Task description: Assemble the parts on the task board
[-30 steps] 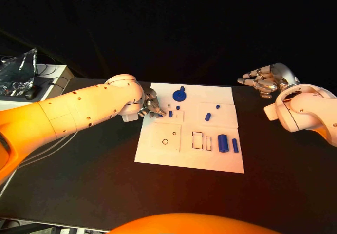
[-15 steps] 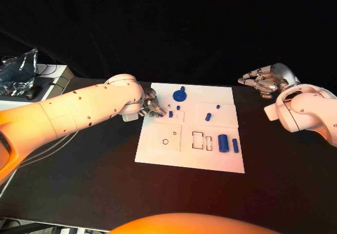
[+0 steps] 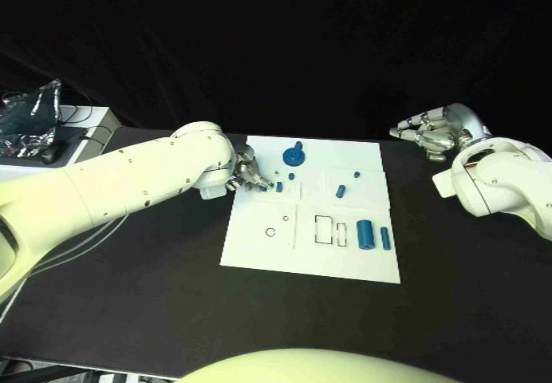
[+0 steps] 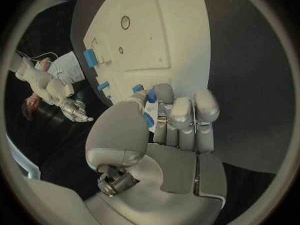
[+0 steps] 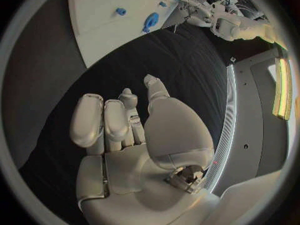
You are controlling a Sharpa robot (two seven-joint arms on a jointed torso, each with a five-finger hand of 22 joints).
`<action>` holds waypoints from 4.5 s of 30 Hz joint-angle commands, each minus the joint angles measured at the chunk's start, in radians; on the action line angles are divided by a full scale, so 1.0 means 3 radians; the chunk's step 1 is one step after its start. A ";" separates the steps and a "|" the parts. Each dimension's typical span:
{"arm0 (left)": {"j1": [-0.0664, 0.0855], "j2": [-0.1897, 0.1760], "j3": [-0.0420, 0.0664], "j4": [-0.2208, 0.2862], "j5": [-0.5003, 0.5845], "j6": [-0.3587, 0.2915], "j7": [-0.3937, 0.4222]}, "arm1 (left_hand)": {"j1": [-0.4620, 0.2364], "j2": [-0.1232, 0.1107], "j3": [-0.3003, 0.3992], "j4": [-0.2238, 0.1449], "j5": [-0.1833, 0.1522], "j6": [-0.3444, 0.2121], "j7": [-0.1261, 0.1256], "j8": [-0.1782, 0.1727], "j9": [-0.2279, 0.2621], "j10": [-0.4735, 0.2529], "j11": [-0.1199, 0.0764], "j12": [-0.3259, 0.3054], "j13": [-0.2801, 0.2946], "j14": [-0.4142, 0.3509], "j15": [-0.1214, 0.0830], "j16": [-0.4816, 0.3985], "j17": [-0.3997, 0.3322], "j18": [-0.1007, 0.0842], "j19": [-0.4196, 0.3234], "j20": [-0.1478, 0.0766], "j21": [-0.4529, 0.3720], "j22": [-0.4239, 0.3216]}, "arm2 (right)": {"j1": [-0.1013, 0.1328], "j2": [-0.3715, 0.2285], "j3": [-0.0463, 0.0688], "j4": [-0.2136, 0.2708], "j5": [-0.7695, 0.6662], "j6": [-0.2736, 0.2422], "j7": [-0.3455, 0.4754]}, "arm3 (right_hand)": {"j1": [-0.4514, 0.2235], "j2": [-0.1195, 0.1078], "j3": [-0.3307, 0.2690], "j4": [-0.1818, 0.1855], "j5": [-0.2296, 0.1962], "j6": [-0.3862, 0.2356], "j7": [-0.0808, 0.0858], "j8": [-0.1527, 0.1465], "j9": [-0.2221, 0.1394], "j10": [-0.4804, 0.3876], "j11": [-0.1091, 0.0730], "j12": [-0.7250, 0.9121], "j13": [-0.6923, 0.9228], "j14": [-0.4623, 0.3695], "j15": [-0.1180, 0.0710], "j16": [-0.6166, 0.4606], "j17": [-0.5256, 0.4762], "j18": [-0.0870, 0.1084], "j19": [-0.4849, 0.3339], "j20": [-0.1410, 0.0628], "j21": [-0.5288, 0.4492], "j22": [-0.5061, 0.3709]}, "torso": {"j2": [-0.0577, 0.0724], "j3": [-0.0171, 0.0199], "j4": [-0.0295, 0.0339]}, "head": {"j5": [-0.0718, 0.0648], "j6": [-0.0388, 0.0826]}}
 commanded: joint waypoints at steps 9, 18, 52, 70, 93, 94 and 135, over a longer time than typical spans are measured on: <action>-0.0007 0.0007 -0.0005 0.0003 0.0037 0.0004 -0.0009 | 0.0066 0.0002 -0.0132 0.0017 -0.0021 0.0035 0.0002 -0.0022 -0.0002 0.0001 0.0020 0.0003 0.0009 0.0007 -0.0013 -0.0014 -0.0008 -0.0052 -0.0005 -0.0021 -0.0007 0.0226 | -0.0001 -0.0004 0.0001 0.0006 -0.0018 0.0022 0.0035 | -0.0013 0.0001 0.0006 -0.0012 0.0012 0.0001 0.0024 -0.0022 -0.0004 -0.0004 -0.0010 -0.0014 -0.0001 0.0000 -0.0015 -0.0016 -0.0003 0.0018 0.0130 -0.0029 -0.0018 0.0495 | -0.0001 -0.0003 0.0002 | -0.0002 0.0004; -0.0007 -0.0001 -0.0002 0.0021 0.0019 -0.0005 -0.0018 | 0.0074 0.0194 -0.0874 0.0045 -0.0029 0.0056 0.0003 -0.0010 0.0015 0.0018 0.0022 0.0001 0.0012 0.0010 -0.0015 -0.0004 -0.0002 -0.0056 0.0018 -0.0027 0.0018 0.0238 | -0.0001 -0.0005 0.0001 0.0005 -0.0018 0.0022 0.0036 | -0.0013 0.0001 0.0006 -0.0012 0.0012 0.0001 0.0024 -0.0022 -0.0004 -0.0004 -0.0010 -0.0014 -0.0001 0.0000 -0.0015 -0.0016 -0.0003 0.0018 0.0130 -0.0029 -0.0018 0.0495 | -0.0001 -0.0003 0.0001 | -0.0001 0.0008; -0.0010 -0.0141 0.0046 0.0167 0.0101 -0.0118 -0.0012 | -0.0063 0.0018 -0.0839 0.0159 -0.0411 0.0061 0.0007 -0.0018 0.0012 0.0019 0.0025 -0.0012 0.0018 0.0006 -0.0016 -0.0016 -0.0017 -0.0059 0.0017 -0.0041 0.0004 0.0232 | -0.0001 -0.0005 0.0001 0.0000 -0.0018 0.0022 0.0040 | -0.0013 0.0001 0.0006 -0.0012 0.0012 0.0001 0.0024 -0.0022 -0.0004 -0.0004 -0.0010 -0.0014 -0.0001 0.0000 -0.0015 -0.0016 -0.0003 0.0018 0.0130 -0.0029 -0.0018 0.0495 | -0.0004 -0.0004 0.0004 | -0.0008 0.0019; -0.0044 -0.0246 0.0153 0.0225 0.0419 -0.0499 0.0184 | -0.0025 0.0089 -0.0871 0.0154 -0.0400 -0.0007 0.0053 -0.0083 -0.0043 -0.0052 0.0060 -0.0073 -0.0017 -0.0057 0.0005 -0.0213 -0.0213 -0.0050 -0.0092 -0.0061 -0.0204 0.0138 | -0.0006 0.0000 0.0001 -0.0003 -0.0017 0.0021 0.0043 | -0.0013 0.0001 0.0006 -0.0012 0.0012 0.0001 0.0024 -0.0022 -0.0004 -0.0004 -0.0010 -0.0014 -0.0001 0.0000 -0.0015 -0.0016 -0.0003 0.0018 0.0130 -0.0029 -0.0018 0.0495 | 0.0000 -0.0001 0.0001 | -0.0017 0.0040; -0.0163 -0.0194 0.0126 0.0247 0.0041 -0.1434 0.2034 | 0.1022 -0.0140 0.0074 -0.0711 -0.0439 -0.0226 0.0321 -0.1129 -0.2183 -0.0888 0.0609 -0.1800 -0.1499 -0.1127 0.0477 -0.1718 -0.1684 0.0033 -0.1190 0.0384 -0.1990 -0.0776 | -0.0008 0.0042 -0.0005 -0.0081 0.0185 -0.0051 0.0446 | 0.0132 0.0093 0.0192 -0.0228 0.0028 -0.0007 0.0039 -0.0026 -0.0049 -0.0138 -0.0030 -0.0544 -0.0584 -0.0040 -0.0042 -0.0351 -0.0277 0.0052 0.0055 -0.0048 -0.0467 0.0396 | 0.0000 -0.0007 -0.0001 | -0.0079 0.0214; -0.0164 -0.0170 0.0110 0.0232 -0.0039 -0.1446 0.2058 | 0.1005 -0.0152 -0.0038 -0.0710 -0.0512 -0.0224 0.0291 -0.1219 -0.2298 -0.0900 0.0608 -0.1915 -0.1588 -0.1109 0.0473 -0.1723 -0.1737 0.0051 -0.1129 0.0408 -0.2077 -0.0875 | -0.0009 0.0046 -0.0006 -0.0086 0.0191 -0.0051 0.0464 | 0.0132 0.0091 0.0207 -0.0247 0.0028 -0.0005 0.0039 -0.0026 -0.0054 -0.0146 -0.0034 -0.0539 -0.0602 -0.0045 -0.0041 -0.0385 -0.0297 0.0063 0.0043 -0.0049 -0.0567 0.0374 | 0.0000 -0.0008 -0.0002 | -0.0082 0.0224; -0.0174 0.0366 -0.0052 -0.0309 -0.1196 -0.1158 0.1643 | 0.1075 -0.0169 0.0450 -0.0805 -0.0490 0.0240 0.0419 -0.1284 -0.2881 -0.0262 0.0544 -0.2643 -0.1568 -0.1087 0.0394 0.0018 -0.2087 0.0230 -0.0861 0.0365 -0.1448 -0.0047 | -0.0016 0.0104 -0.0010 -0.0114 0.0204 -0.0163 0.0653 | 0.0099 0.0077 0.0332 -0.0354 0.0049 -0.0021 0.0046 -0.0025 -0.0084 -0.0178 -0.0044 -0.0609 -0.1160 -0.0033 -0.0055 -0.0856 -0.0459 0.0081 0.0097 -0.0069 -0.1346 0.0293 | 0.0009 0.0001 -0.0006 | -0.0094 0.0276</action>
